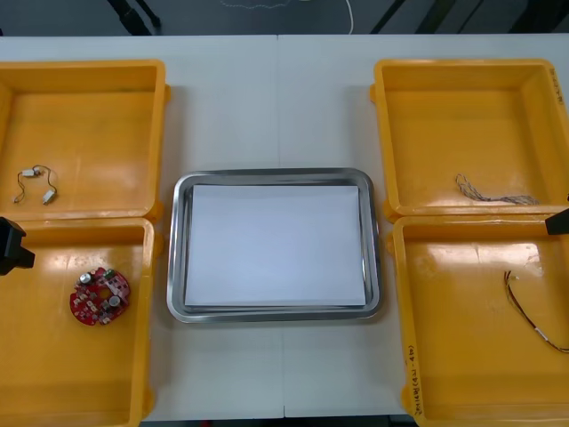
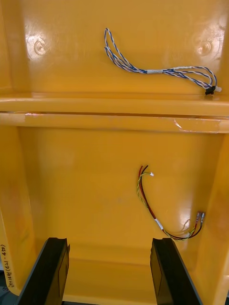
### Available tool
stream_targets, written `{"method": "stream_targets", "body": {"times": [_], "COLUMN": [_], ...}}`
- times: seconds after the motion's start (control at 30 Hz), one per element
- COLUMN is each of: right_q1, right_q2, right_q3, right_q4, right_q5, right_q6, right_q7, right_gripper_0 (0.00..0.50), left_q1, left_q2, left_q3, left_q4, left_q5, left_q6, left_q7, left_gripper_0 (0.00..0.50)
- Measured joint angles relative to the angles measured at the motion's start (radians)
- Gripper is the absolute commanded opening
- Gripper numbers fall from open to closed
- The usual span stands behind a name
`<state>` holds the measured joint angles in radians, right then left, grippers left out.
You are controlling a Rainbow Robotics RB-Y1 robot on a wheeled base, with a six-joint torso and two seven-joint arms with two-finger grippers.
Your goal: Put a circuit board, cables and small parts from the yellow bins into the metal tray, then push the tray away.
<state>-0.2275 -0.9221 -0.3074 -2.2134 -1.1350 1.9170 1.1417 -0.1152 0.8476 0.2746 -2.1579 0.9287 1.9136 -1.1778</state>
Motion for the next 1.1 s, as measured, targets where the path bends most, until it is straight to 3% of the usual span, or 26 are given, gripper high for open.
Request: {"method": "stream_targets", "body": {"times": [1.1], "right_q1": [0.0], "right_q2": [0.0], "right_q3": [0.0], "right_q4": [0.0], "right_q5": [0.0], "right_q6": [0.0], "right_q7": [0.0], "right_gripper_0": [0.5], "left_q1": [0.0], "left_q2": [0.0], "left_q3": [0.0], "left_q4": [0.0], "left_q5": [0.0], "left_q6": [0.0], "left_q7": [0.0], "left_gripper_0": [0.5]}}
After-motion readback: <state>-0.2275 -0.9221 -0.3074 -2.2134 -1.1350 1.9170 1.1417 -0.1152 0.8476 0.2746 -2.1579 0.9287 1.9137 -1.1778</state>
